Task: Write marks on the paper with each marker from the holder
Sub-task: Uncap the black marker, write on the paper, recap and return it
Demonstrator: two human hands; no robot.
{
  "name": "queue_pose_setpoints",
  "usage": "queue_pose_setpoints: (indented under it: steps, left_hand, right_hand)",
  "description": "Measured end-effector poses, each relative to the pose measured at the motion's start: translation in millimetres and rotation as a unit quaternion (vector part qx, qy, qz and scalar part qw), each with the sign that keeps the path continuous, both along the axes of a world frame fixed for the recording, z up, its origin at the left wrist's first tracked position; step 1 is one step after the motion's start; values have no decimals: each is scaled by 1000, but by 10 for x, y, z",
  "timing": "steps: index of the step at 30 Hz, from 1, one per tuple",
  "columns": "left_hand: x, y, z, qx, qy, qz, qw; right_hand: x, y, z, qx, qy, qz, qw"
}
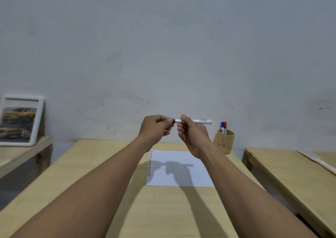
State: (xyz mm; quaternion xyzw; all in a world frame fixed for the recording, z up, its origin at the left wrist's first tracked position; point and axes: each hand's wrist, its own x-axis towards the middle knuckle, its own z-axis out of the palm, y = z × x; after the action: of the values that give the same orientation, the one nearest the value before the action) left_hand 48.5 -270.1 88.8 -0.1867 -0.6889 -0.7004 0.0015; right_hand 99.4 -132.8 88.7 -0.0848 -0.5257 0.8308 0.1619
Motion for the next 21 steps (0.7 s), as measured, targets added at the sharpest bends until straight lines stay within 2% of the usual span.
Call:
queue_pose_setpoints:
  steps: [4, 6, 8, 10, 13, 18, 21]
  left_hand:
    - [-56, -169, -120, 10, -63, -22, 998]
    - [-117, -265, -181, 19, -89, -3, 996]
    - [-212, -404, -290, -10, -96, 17, 995]
    - [-335, -548, -465, -130, -55, 54, 989]
    - [-446, -656, -742, -312, 39, 101, 944]
    - [-590, -575, -1175, -468, 95, 79, 875]
    - [-612, -520, -1350, -520, 112, 86, 842]
  right_hand:
    - [-68, -151, -153, 11, 19, -2, 1000]
    - [-101, -213, -245, 9, 20, -16, 1000]
    - [-122, -234, -337, 13, 17, -28, 999]
    - [-133, -228, -426, 31, 3, -23, 999]
    - [-159, -246, -544, 41, -23, 8, 999]
    - [-268, -339, -789, 172, -57, -3, 983]
    - [-305, -398, -979, 264, -91, -23, 960]
